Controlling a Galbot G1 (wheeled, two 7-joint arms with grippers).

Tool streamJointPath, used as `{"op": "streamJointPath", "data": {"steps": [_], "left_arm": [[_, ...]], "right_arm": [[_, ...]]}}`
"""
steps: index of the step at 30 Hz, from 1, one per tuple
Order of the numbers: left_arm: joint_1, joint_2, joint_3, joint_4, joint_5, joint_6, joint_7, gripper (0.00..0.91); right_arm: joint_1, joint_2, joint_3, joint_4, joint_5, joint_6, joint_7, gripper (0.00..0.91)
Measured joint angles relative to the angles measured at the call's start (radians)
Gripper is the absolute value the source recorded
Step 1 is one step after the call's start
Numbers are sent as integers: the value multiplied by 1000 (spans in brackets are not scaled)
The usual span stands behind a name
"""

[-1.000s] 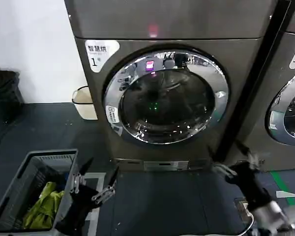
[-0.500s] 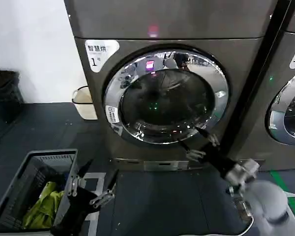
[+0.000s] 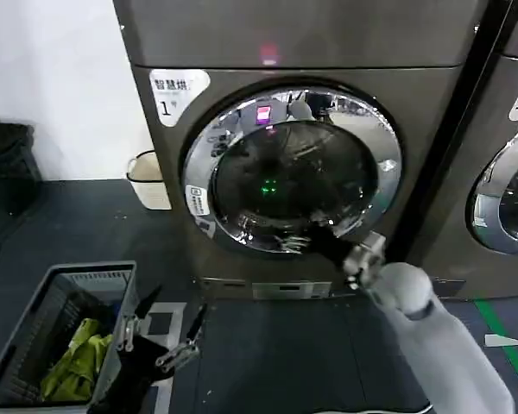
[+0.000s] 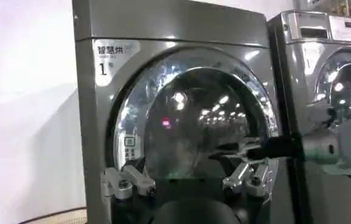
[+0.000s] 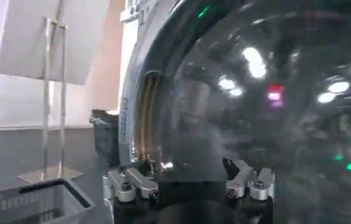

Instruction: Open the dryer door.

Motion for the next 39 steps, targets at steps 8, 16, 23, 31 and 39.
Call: {"op": "streamJointPath", "data": {"steps": [8, 16, 23, 31, 39], "left_arm": [[-3, -5, 4, 18, 2, -5, 7, 907], [2, -6, 7, 18, 4, -9, 6, 907], [1, -10, 8, 15, 5, -10, 5, 907], [1, -12, 6, 16, 19, 5, 6, 907], [-13, -9, 5, 24, 33, 23, 38, 907]], "right_arm": [[84, 105, -71, -93, -11, 3, -6, 907], [131, 161, -109, -140, -12, -4, -4, 907], [166, 198, -128, -193, -9, -5, -12, 907], [206, 234, -153, -249, 16, -22, -31, 907], [224, 235, -165, -257, 30, -45, -83, 907]]}}
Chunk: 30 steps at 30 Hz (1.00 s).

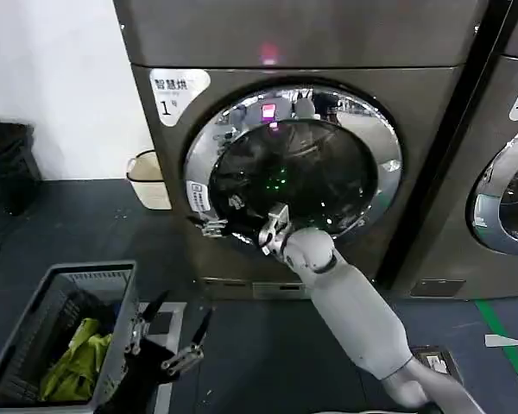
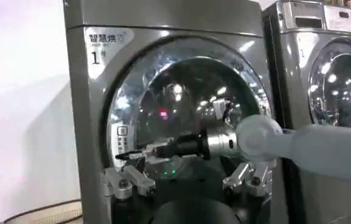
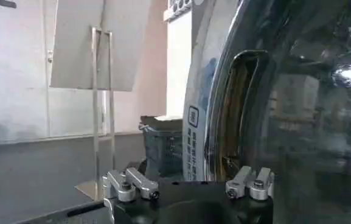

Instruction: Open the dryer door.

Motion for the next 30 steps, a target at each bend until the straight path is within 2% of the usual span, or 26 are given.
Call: {"op": "streamJointPath", "data": {"steps": [6, 9, 13, 17, 20, 23, 30], "left_arm": [[-30, 13, -9, 22, -4, 26, -36, 907], [-54, 26, -23, 46, -11, 34, -70, 907], [-97, 60, -59, 92, -60, 32, -82, 907], [-135, 103, -110, 143, -165, 17, -15, 907], [-163, 143, -148, 182, -220, 41, -14, 907], [-199, 196, -175, 236, -270, 15, -18, 907], [-282, 324, -212, 384, -430, 12, -26, 907]], "right_arm": [[-15, -35, 14, 40, 35, -21, -82, 907], [-28, -58, 26, 66, 92, -41, -152, 907], [-47, -88, 33, 99, 106, -13, -244, 907], [-77, -128, 46, 142, 111, -6, -338, 907], [-107, -161, 60, 181, 125, -8, -410, 907], [-146, -201, 79, 226, 125, -10, -484, 907], [-263, -293, 140, 322, 124, 0, -670, 907]]}}
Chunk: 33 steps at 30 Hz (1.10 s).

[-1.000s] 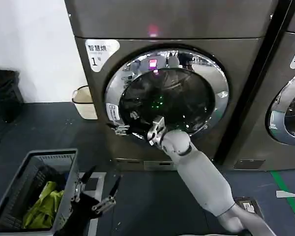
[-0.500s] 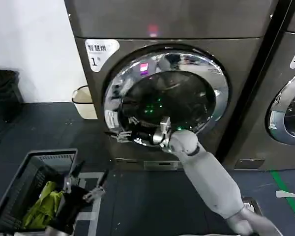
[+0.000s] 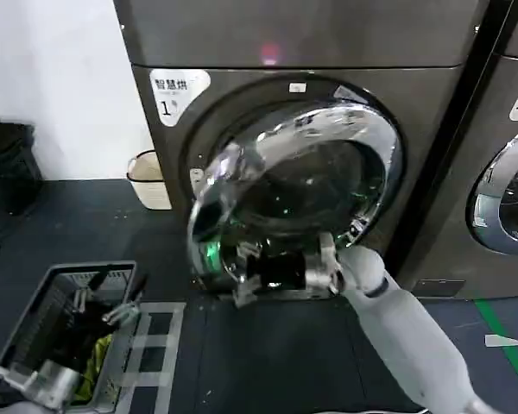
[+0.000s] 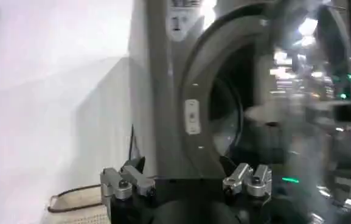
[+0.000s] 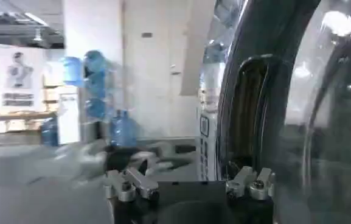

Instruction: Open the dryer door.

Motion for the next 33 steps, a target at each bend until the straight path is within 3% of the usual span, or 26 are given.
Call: {"op": "streamJointPath", "data": {"steps": [10, 16, 24, 33], "left_arm": [[-152, 159, 37, 193, -250, -14, 25, 907], [-238, 249, 69, 275, -300, -14, 46, 907], [-306, 335, 118, 254, -401, 24, 143, 907], [-365, 394, 249, 188, -352, 62, 149, 907]], "right_arm": [[-140, -89, 99, 105, 25, 8, -122, 907], [-191, -121, 147, 146, 33, 29, -138, 907], [-252, -120, 252, 147, 44, 78, -96, 907], [-398, -28, 546, 96, 5, 105, -8, 907]]}}
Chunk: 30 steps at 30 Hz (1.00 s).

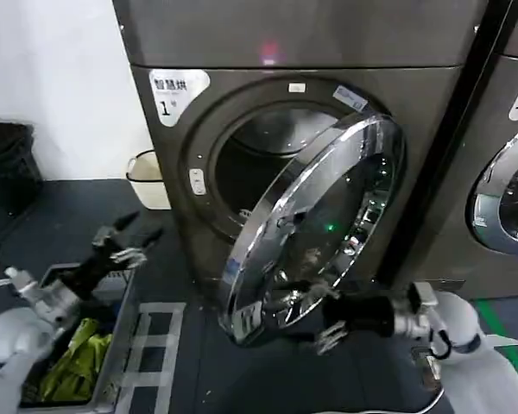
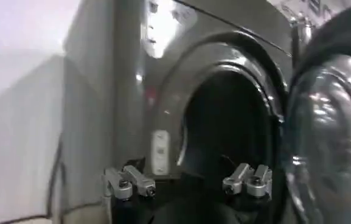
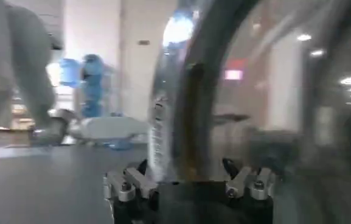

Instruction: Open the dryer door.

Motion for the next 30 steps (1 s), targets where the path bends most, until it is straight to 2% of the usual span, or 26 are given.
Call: {"op": "streamJointPath", "data": {"steps": [8, 16, 23, 26, 30], "left_arm": [[-64, 10, 190, -92, 17, 18, 30, 907], [-168, -10, 394, -71, 4, 5, 88, 907], [-257, -15, 539, -73, -23, 5, 96, 907], [-306, -18, 612, -72, -19, 3, 95, 907], [-382, -40, 720, -59, -4, -6, 93, 907]], "right_arm": [[-151, 74, 349, 103, -8, 24, 112, 907], [-249, 118, 644, 142, -101, 29, 332, 907], [-286, 110, 855, 140, -151, -45, 583, 907], [-286, 94, 947, 127, -157, -117, 667, 907], [-304, 70, 1061, 95, -162, -125, 765, 907]]}}
